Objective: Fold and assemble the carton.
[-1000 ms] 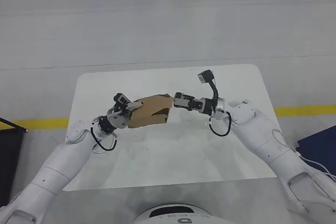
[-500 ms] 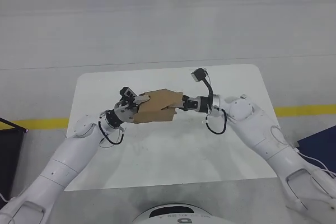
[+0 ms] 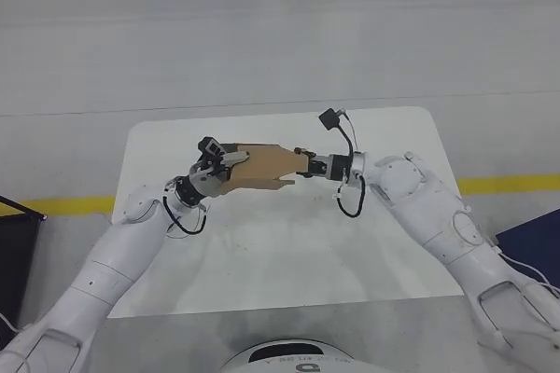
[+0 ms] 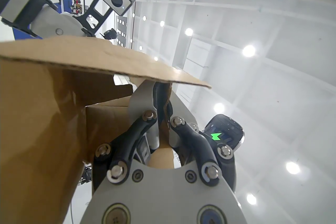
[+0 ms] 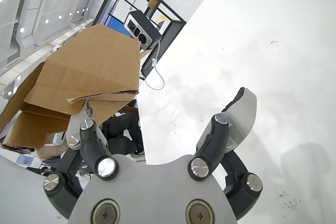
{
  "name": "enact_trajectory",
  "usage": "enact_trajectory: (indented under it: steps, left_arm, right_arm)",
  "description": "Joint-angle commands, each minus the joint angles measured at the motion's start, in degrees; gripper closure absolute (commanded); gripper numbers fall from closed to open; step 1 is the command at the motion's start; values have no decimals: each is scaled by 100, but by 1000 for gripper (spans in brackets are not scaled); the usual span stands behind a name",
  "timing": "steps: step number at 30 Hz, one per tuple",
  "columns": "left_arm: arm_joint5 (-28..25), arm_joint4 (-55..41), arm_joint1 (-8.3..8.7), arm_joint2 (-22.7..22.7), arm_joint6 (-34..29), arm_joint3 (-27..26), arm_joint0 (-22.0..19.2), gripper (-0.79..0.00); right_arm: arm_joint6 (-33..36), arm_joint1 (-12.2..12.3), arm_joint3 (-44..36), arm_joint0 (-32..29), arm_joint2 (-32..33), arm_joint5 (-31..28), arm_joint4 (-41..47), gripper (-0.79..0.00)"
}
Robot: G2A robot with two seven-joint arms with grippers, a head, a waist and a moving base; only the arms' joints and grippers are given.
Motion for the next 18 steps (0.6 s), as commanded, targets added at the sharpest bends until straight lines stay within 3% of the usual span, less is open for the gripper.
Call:
enact_trajectory:
  steps: [1,15,18]
  left_arm:
    - [24,21,-28,1,-25,-1,6,0]
    - [-207,18,-98,-226,290,-30,119,0]
    - [-149,18,-113,-292,368,-111,202,0]
  right_arm:
    - [-6,2,-90,-27,37,-26,-28,-785]
    - [-88,46,-171,-207,280,-210,143,-785]
    - [-568,83,-304,-399,509,-162,0,-785]
